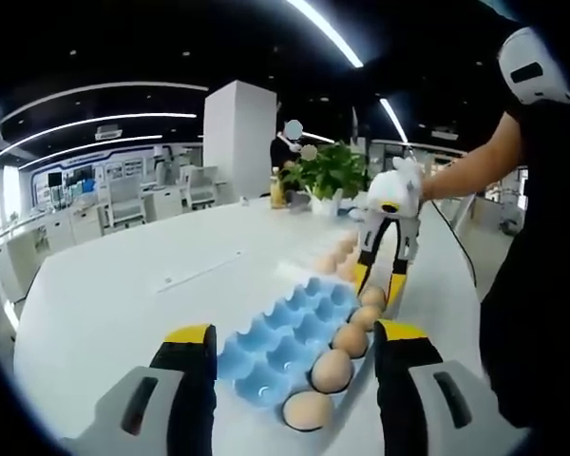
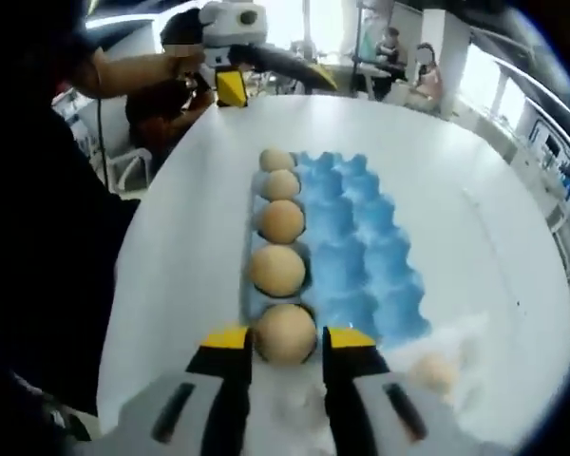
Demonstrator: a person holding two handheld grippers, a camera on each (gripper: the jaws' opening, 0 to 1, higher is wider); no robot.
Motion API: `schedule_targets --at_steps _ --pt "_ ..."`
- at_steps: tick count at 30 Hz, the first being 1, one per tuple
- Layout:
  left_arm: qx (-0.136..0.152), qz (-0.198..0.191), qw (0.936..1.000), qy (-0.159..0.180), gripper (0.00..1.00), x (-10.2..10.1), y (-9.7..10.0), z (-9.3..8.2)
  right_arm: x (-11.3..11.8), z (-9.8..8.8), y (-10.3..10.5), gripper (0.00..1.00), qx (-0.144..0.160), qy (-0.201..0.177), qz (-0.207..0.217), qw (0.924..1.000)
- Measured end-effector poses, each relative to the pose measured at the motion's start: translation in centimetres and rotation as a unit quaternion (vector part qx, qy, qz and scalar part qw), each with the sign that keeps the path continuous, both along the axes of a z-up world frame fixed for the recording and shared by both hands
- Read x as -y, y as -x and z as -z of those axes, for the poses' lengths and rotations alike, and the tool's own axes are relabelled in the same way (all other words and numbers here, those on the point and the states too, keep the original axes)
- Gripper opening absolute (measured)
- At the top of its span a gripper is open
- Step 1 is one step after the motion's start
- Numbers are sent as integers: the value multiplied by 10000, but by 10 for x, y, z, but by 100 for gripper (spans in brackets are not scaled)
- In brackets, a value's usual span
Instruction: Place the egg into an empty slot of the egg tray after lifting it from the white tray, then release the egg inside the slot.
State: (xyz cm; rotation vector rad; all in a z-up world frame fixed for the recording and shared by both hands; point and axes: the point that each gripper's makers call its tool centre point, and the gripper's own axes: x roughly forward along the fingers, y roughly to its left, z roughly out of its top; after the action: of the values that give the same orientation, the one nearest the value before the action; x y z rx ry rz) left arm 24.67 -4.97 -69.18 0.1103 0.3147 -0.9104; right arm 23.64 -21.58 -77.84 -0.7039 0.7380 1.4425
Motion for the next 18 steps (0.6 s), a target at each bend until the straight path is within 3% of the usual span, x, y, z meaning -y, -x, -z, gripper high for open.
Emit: schedule_targets --at_steps 4,18 --pt "31 6 10000 -5 68 2 0 -2 10 -3 2 32 -37 -147 211 9997" --pt "116 22 9999 12 69 3 1 -9 44 4 2 36 18 -103 696 9975"
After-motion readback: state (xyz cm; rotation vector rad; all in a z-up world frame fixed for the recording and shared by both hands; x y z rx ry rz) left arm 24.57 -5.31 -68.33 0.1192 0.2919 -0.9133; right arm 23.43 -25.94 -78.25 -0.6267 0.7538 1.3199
